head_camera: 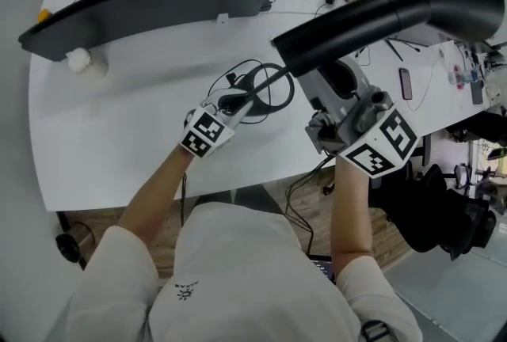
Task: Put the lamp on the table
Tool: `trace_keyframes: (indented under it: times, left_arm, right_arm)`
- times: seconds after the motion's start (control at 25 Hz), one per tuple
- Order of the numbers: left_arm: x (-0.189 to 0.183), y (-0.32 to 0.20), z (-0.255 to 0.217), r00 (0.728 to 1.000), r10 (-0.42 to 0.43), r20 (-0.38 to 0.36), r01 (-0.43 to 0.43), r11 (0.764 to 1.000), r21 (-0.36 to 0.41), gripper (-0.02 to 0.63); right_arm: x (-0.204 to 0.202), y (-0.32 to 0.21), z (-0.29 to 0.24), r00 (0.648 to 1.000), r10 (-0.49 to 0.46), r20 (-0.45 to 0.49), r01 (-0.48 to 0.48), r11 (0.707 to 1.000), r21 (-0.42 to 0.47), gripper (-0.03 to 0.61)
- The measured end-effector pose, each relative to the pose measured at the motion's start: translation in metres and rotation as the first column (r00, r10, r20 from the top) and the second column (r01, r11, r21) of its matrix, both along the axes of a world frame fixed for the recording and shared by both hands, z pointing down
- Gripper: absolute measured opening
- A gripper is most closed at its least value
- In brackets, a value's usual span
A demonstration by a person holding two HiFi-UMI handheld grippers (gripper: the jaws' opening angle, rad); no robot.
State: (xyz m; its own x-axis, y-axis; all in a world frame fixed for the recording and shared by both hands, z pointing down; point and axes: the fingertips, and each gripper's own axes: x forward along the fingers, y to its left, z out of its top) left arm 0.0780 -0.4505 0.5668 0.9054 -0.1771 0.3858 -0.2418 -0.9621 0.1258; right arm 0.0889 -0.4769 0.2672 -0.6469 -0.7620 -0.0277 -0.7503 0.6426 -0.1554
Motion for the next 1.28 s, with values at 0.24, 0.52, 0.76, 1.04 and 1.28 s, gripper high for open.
trace_keyframes:
  times: [0.24, 0.52, 0.76, 1.04, 1.28]
  left_arm:
    - [0.011, -0.038, 0.024, 0.999, -0.030, 0.019, 0.029, 0.999, 0.017, 0.041]
    - [0.013, -0.083, 0.047, 0.999, -0.027, 0.028, 0.026, 0.999, 0.038, 0.043]
    - [0.014, -0.106, 0.066, 0.998, -0.041, 0.039, 0.040, 0.998, 0.041, 0.044]
    - [0.014, -0.110, 0.072, 0.999, -0.037, 0.031, 0.036, 0.999, 0.029, 0.044]
    - [0.015, -0.110, 0.072, 0.999, -0.030, 0.023, 0.030, 0.999, 0.018, 0.044]
  right_arm:
    - [0.014, -0.031, 0.024, 1.000, -0.014, -0.018, 0.014, 1.000, -0.017, 0.046]
    - [0.028, -0.071, 0.050, 1.000, -0.006, -0.026, 0.005, 0.999, -0.036, 0.046]
    - [0.035, -0.088, 0.071, 0.999, 0.001, -0.035, -0.003, 0.999, -0.053, 0.046]
    - [0.029, -0.094, 0.075, 0.999, -0.010, -0.053, 0.008, 0.999, -0.048, 0.046]
    - [0.028, -0.096, 0.075, 0.998, -0.004, -0.057, 0.001, 0.999, -0.046, 0.046]
